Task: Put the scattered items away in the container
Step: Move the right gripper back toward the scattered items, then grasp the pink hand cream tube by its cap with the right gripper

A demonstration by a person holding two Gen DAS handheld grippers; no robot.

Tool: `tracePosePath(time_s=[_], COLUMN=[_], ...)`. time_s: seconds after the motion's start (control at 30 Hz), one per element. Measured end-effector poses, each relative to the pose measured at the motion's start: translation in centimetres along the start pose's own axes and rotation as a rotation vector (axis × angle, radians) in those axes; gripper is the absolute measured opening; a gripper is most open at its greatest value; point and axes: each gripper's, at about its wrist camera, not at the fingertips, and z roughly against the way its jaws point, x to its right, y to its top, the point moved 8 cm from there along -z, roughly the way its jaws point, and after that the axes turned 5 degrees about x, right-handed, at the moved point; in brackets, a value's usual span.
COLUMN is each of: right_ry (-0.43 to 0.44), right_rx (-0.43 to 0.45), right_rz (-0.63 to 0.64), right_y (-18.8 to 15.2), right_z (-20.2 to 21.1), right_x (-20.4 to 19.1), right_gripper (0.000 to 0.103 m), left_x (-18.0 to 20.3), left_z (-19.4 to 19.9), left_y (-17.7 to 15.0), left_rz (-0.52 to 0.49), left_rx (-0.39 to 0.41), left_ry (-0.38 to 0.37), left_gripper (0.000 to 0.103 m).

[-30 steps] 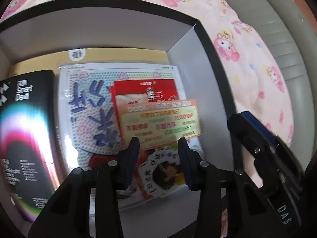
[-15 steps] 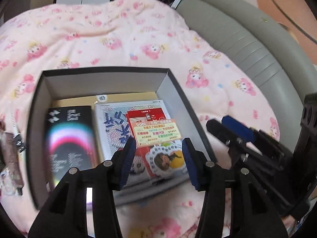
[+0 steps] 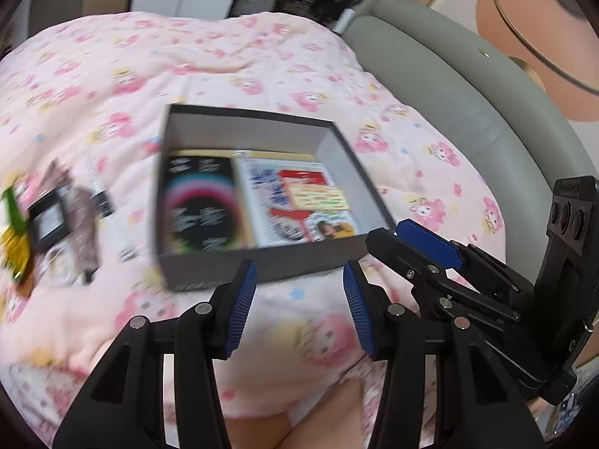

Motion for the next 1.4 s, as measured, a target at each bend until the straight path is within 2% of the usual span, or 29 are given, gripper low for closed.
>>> tracePosePath(time_s=[0.07,0.17,0.43,0.6,0.67,0.77,0.83,0.93,1.07,1.17,1.23,1.4], right_ry=[0.047,0.162,0.225,0.181,0.211,0.258,0.256,0.241,0.236,0.219,0.223,0.283], right_rx=[-0.010,-0.047,-0.101,-0.241,-0.279,-0.300,-0.317,-0.369,-0.409,-0.443,-0.466,-0.513], right_rz=[0.009,0.024,0.105,0.112,0.095,0.102,0.107,0.125,0.152,0.158,0.153,0.042], right_y=[-0.4,-1.0,-1.7,-5.6,-6.7,-7.0,-7.0,-7.6,-8.3,-9.0,-9.5,-9.8], right_z=[-0.3,-1.2,-4.5,-9.1,-10.1,-11.4,-12.9,-16.2,-19.2,-21.1,-22.1,-24.6], right_x=[-2.3,-6.2,-13.3,-13.8,-14.5,-16.2,-17.2,-18.7,-19.9,-20.1,-20.2,-20.6], right_gripper=[0.035,0.035,0.035,0.035,0.035,0.035,0.035,0.035,0.035,0.035,0.035,0.034], left_x=[-1.7,-4.3,-12.1,-16.7,-18.8,-22.0,-23.2,-24.6,-26.4,-27.3,-27.3,-27.5], left_z=[1.4,3.8,5.9,3.9,2.9,0.6,-1.5,-2.7,-1.9,-2.8,-3.6,-4.3], left_y=[-0.5,-1.1,-2.2,-1.8,-0.8,-0.7,-1.1,-1.8,-1.8,-2.5,-2.7,-2.5], left_rz=[0.023,0.029,0.204,0.273,0.310,0.443,0.467,0.505,0.588,0.646,0.650,0.656], left_rx=[-0.003,0.010,0.058,0.016,0.006,-0.024,-0.051,-0.051,0.014,-0.021,-0.047,-0.059], left_ry=[0.028,0.070,0.105,0.169,0.176,0.163,0.170,0.195,0.196,0.166,0.162,0.172], left_gripper=[0.048,0.048,0.048,0.049,0.049,0.049,0.042,0.041,0.042,0.042,0.042,0.041])
